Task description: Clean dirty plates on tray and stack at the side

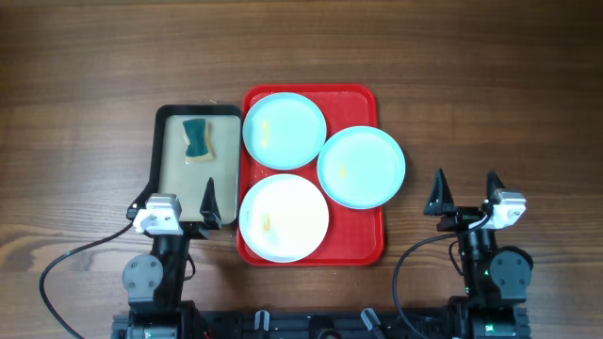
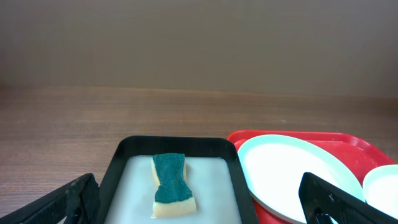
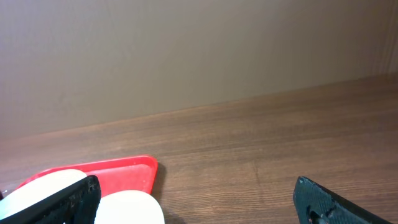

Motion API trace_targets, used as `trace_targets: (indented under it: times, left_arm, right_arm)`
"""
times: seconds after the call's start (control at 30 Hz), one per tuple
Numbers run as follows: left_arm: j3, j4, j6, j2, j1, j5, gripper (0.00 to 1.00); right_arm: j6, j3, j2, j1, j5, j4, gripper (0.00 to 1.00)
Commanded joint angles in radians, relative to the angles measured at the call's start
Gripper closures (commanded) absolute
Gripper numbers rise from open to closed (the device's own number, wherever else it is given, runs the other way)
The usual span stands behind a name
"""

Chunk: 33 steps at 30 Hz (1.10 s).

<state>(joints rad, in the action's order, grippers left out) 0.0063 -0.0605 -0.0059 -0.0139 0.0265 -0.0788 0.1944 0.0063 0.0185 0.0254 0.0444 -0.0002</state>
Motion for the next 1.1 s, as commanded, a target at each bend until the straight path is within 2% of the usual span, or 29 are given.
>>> trace_targets:
  times: [0.0,0.1,0.2,0.23,0.3,0.43,0.57,0.63,0.67,0.77,0.83,0.9,0.97,1.07]
  left_arm:
    - [-0.001,-0.005,0.001,0.007,0.004,0.009,0.00]
    - [-0.001,0.001,0.002,0.007,0.004,0.010,0.00]
    - [0.002,0.076,-0.029,0.007,0.004,-0.014,0.00]
    - [0.028,0.061,-0.132,0.007,0.004,-0.013,0.00]
    - [0.114,-0.030,-0.234,-0.001,0.004,-0.013,0.00]
    - [0.383,-0.181,-0.242,-0.129,0.005,-0.013,0.00]
    - [0.803,-0.455,-0.233,-0.433,0.005,-0.013,0.00]
    - [1.101,-0.692,-0.234,-0.681,0.005,-0.014,0.00]
    - [1.229,-0.808,-0.234,-0.789,0.005,-0.014,0.00]
    - [1.483,-1.040,-0.234,-1.069,0.005,-0.014,0.00]
    - [1.522,-1.044,-0.238,-1.183,0.004,-0.027,0.00]
    - [1.522,-1.074,-0.238,-1.307,0.005,-0.043,0.00]
    - [1.522,-1.086,-0.238,-1.378,0.005,-0.043,0.00]
    - [1.520,-1.095,-0.238,-1.489,0.005,-0.043,0.00]
  right_arm:
    - [0.026,0.002,-0.001,-0.003,0.017,0.014,0.00]
    - [0.048,0.073,0.007,-0.002,0.084,0.002,0.00]
    - [0.083,0.179,0.053,-0.002,0.108,-0.002,0.01]
    - [0.083,0.250,0.097,-0.003,0.115,-0.015,0.00]
    - [0.068,0.383,0.199,-0.002,0.115,-0.052,0.00]
    - [0.056,0.665,0.498,-0.003,0.220,-0.193,0.00]
    - [0.006,0.969,0.795,-0.003,0.317,-0.492,0.00]
    - [-0.013,1.158,0.968,-0.002,0.348,-0.718,0.00]
    - [-0.005,1.211,1.030,-0.002,0.355,-0.768,0.00]
    - [0.052,1.241,1.150,-0.002,0.362,-0.840,0.00]
    - [0.052,1.241,1.198,-0.002,0.376,-0.879,0.01]
    - [-0.004,1.241,1.260,-0.003,0.424,-0.940,0.23]
    - [-0.023,1.240,1.284,-0.003,0.401,-0.984,0.38]
    - [0.002,1.221,1.327,-0.015,0.309,-1.016,0.39]
